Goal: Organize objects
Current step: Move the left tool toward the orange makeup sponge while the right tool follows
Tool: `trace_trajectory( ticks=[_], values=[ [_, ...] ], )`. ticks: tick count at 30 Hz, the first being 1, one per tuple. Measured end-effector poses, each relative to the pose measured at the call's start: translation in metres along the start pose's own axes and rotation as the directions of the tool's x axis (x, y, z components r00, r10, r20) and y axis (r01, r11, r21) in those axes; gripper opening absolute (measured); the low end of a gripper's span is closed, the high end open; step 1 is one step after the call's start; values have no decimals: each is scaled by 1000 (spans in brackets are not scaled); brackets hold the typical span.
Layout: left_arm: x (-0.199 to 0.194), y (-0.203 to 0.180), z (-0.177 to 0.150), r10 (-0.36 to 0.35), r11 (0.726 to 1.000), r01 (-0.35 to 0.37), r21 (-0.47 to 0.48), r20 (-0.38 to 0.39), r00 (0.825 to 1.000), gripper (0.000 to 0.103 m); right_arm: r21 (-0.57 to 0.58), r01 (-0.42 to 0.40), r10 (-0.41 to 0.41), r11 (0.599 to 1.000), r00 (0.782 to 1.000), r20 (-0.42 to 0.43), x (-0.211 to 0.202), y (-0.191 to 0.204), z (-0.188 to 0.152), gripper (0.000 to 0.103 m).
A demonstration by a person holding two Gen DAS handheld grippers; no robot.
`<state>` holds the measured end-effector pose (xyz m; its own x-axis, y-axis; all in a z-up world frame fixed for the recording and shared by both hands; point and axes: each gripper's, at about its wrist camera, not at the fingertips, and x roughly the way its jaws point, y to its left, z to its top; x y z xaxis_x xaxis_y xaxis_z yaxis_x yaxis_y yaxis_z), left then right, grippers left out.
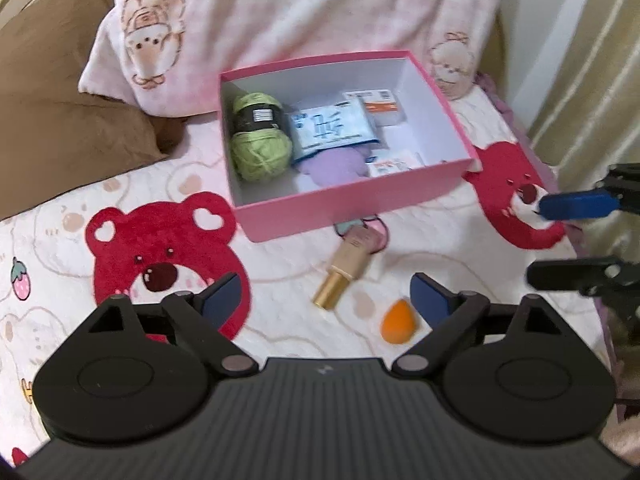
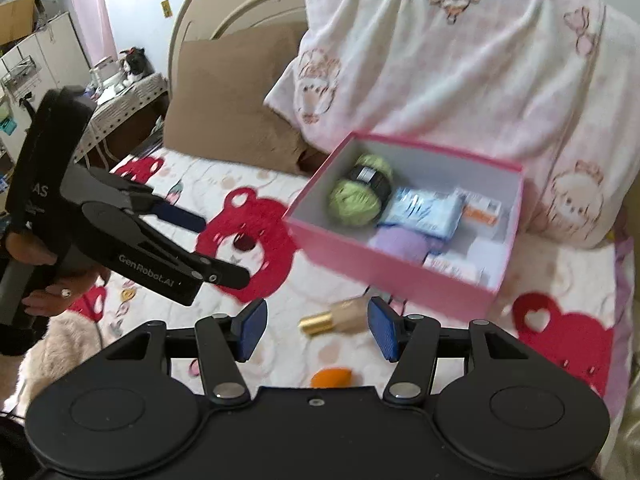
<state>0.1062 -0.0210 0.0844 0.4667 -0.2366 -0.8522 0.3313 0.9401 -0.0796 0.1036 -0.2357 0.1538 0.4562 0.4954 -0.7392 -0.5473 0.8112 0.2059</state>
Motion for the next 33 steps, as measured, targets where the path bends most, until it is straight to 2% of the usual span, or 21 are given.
trace_trajectory(
  ticks=[4,9,13,17,23,30,33],
  values=[
    [-7,-6,-12,-33,999,33,0,28,999,93,-9,-11,11,1000,1000,-29,-2,7,-17,66],
    [2,-8,-28,-82,996,82,-20,5,997,93,-13,-25,24,1000,998,-58,4,9,-33,69],
    [16,-12,-42,-108,994,108,0,-7,994,93,-6,-41,41,999,997,-64,17,9,-48,71],
    [36,-15,-55,-107,994,107,7,-3,994,93,-43,-2,0,999,998,-63,40,14,-66,71],
    [58,-15,-76,-135,991,135,6,68,989,93,-100,41,-47,994,997,-61,74,20,-87,71],
    [87,-6,-90,-155,985,160,-69,79,985,90,-154,71,-75,985,997,-19,97,23,-104,71],
    [98,-2,-96,-202,973,211,-93,97,974,90,-173,69,-74,983,997,-24,108,21,-110,71]
  ],
)
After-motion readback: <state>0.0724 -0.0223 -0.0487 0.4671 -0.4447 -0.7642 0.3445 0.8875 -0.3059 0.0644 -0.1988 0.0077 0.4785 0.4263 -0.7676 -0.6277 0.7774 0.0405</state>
